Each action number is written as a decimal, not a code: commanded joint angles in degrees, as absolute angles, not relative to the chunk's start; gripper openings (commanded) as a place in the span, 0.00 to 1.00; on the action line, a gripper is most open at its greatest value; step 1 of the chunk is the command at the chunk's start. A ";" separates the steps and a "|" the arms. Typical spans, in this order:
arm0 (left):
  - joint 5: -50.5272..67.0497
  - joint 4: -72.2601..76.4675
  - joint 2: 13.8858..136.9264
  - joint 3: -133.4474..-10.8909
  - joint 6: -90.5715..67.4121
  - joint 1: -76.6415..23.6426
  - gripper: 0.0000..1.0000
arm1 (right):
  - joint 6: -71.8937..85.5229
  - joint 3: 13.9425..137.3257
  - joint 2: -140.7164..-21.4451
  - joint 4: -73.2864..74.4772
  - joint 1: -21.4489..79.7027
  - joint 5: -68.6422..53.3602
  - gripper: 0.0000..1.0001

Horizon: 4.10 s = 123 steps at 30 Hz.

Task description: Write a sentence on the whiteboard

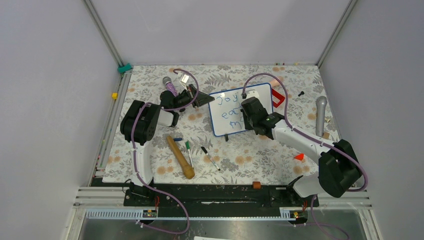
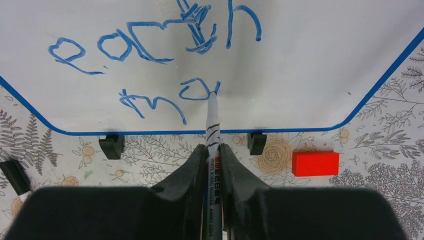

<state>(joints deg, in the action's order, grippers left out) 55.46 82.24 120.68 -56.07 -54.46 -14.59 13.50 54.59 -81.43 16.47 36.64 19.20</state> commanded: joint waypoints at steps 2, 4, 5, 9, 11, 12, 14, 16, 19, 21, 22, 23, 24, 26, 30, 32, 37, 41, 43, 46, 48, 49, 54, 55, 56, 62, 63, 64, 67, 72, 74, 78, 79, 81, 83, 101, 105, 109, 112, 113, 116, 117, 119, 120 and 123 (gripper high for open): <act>58.20 84.49 120.17 -55.55 -49.13 -15.33 0.00 | 12.57 57.24 -81.91 13.86 35.18 22.44 0.00; 58.19 84.51 120.15 -55.55 -49.13 -15.33 0.00 | 12.63 56.94 -81.71 14.10 34.94 22.58 0.00; 58.24 84.50 120.15 -55.55 -49.13 -15.31 0.00 | 12.65 56.71 -81.61 14.07 34.85 22.47 0.00; 58.19 84.49 120.15 -55.54 -49.13 -15.31 0.00 | 13.36 55.04 -80.98 14.13 34.78 21.02 0.00; 58.19 84.53 120.15 -55.55 -49.13 -15.29 0.00 | 13.68 54.07 -80.87 14.12 34.75 20.04 0.00; 58.26 84.48 120.18 -55.55 -49.13 -15.30 0.00 | 13.88 53.60 -80.88 14.15 34.80 19.56 0.00; 58.22 84.53 120.16 -55.55 -49.13 -15.29 0.00 | 14.29 52.24 -80.83 14.17 34.80 18.92 0.00; 58.25 84.48 120.15 -55.50 -49.13 -15.29 0.00 | 14.80 51.15 -80.42 14.23 34.72 18.88 0.00; 58.22 84.45 120.14 -55.55 -49.13 -15.28 0.00 | 15.23 49.99 -79.65 14.22 34.78 18.52 0.00; 58.19 84.50 120.11 -55.52 -49.13 -15.32 0.00 | 15.37 49.67 -79.46 14.23 34.78 18.51 0.00; 58.24 84.47 120.15 -55.54 -49.13 -15.30 0.00 | 15.37 49.66 -79.38 14.15 34.80 18.39 0.00; 58.26 84.52 120.16 -55.55 -49.13 -15.34 0.00 | 15.31 49.78 -79.50 14.08 34.82 18.37 0.00; 58.19 84.48 120.15 -55.52 -49.13 -15.28 0.00 | 15.31 50.02 -79.67 14.09 34.76 18.49 0.00; 58.23 84.52 120.12 -55.54 -49.13 -15.26 0.00 | 15.09 50.89 -80.17 14.07 34.80 18.76 0.00; 58.23 84.49 120.17 -55.55 -49.11 -15.32 0.00 | 14.34 53.41 -81.05 14.16 34.80 19.52 0.00; 58.25 84.51 120.19 -55.55 -49.13 -15.34 0.00 | 13.92 55.07 -81.64 14.45 34.79 20.32 0.00; 58.26 84.52 120.15 -55.50 -49.13 -15.36 0.00 | 13.36 58.35 -83.19 15.41 34.76 20.45 0.00; 58.23 84.50 120.14 -55.55 -49.13 -15.31 0.00 | 13.06 58.49 -83.11 15.41 34.49 21.25 0.00; 58.20 84.48 120.14 -55.55 -49.09 -15.29 0.00 | 12.98 58.38 -82.81 15.45 34.16 21.38 0.00; 58.20 84.47 120.21 -55.55 -49.13 -15.31 0.00 | 12.96 58.04 -82.16 15.46 33.61 21.58 0.00; 58.23 84.47 120.24 -55.55 -49.13 -15.32 0.00 | 12.93 57.65 -81.84 15.47 33.39 21.67 0.00; 58.23 84.46 120.16 -55.57 -49.13 -15.30 0.00 | 13.00 57.47 -81.69 15.52 33.32 21.77 0.00; 58.19 84.46 120.16 -55.55 -49.11 -15.32 0.00 | 13.11 56.37 -81.03 15.62 32.92 21.95 0.00; 58.18 84.48 120.15 -55.55 -49.13 -15.34 0.00 | 13.16 56.22 -80.88 15.60 32.88 21.66 0.00; 58.23 84.47 120.15 -55.55 -49.13 -15.34 0.00 | 13.30 56.05 -80.81 15.62 32.86 21.51 0.00; 58.16 84.47 120.19 -55.52 -49.13 -15.35 0.00 | 13.90 54.08 -80.36 16.13 32.87 19.77 0.00; 58.22 84.46 120.17 -55.54 -49.13 -15.34 0.00 | 14.14 53.56 -80.29 16.22 32.87 18.98 0.00; 58.19 84.46 120.15 -55.55 -49.13 -15.31 0.00 | 14.35 53.00 -80.24 16.18 32.81 18.34 0.00; 58.24 84.48 120.14 -55.54 -49.14 -15.33 0.00 | 14.92 51.29 -79.97 16.02 32.82 17.13 0.00; 58.20 84.51 120.15 -55.57 -49.13 -15.27 0.00 | 15.13 50.69 -79.58 16.20 32.85 16.87 0.00; 58.19 84.51 120.15 -55.55 -49.13 -15.30 0.00 | 15.03 51.25 -79.10 16.46 32.87 17.45 0.00; 58.21 84.53 120.19 -55.59 -49.13 -15.29 0.00 | 14.76 52.02 -76.07 16.88 32.82 17.48 0.00; 58.20 84.49 120.15 -55.55 -49.13 -15.28 0.00 | 14.67 52.09 -75.02 16.89 32.87 17.45 0.00; 58.23 84.44 120.10 -55.55 -49.13 -15.28 0.00 | 14.34 51.75 -72.78 16.86 32.87 17.50 0.00; 58.24 84.54 120.14 -55.55 -49.13 -15.29 0.00 | 14.20 50.86 -70.33 16.35 32.89 17.73 0.00; 58.21 84.52 120.15 -55.55 -49.13 -15.28 0.00 | 13.87 51.95 -74.49 16.27 32.69 20.72 0.00; 58.23 84.52 120.15 -55.55 -49.13 -15.30 0.00 | 13.95 52.44 -75.69 15.77 32.61 20.85 0.00; 58.21 84.54 120.17 -55.55 -49.13 -15.29 0.00 | 14.04 52.66 -77.20 15.00 32.40 20.96 0.00; 58.26 84.52 120.15 -55.55 -49.13 -15.32 0.00 | 14.24 52.98 -78.32 14.37 32.34 21.24 0.00; 58.20 84.48 120.15 -55.55 -49.13 -15.32 0.00 | 14.24 53.12 -78.72 14.22 32.30 21.45 0.00; 58.19 84.55 120.19 -55.55 -49.13 -15.29 0.00 | 14.23 53.58 -79.78 14.15 32.04 22.01 0.00; 58.22 84.51 120.15 -55.55 -49.13 -15.28 0.00 | 14.28 53.61 -79.90 14.22 32.01 22.35 0.00; 58.21 84.48 120.15 -55.55 -49.13 -15.29 0.00 | 14.38 53.38 -79.79 14.47 31.57 23.45 0.00; 58.17 84.50 120.15 -55.55 -49.13 -15.28 0.00 | 14.52 53.23 -79.62 14.78 31.18 23.93 0.00; 58.21 84.54 120.23 -55.62 -49.13 -15.33 0.00 | 14.98 52.73 -78.88 14.82 30.11 23.86 0.00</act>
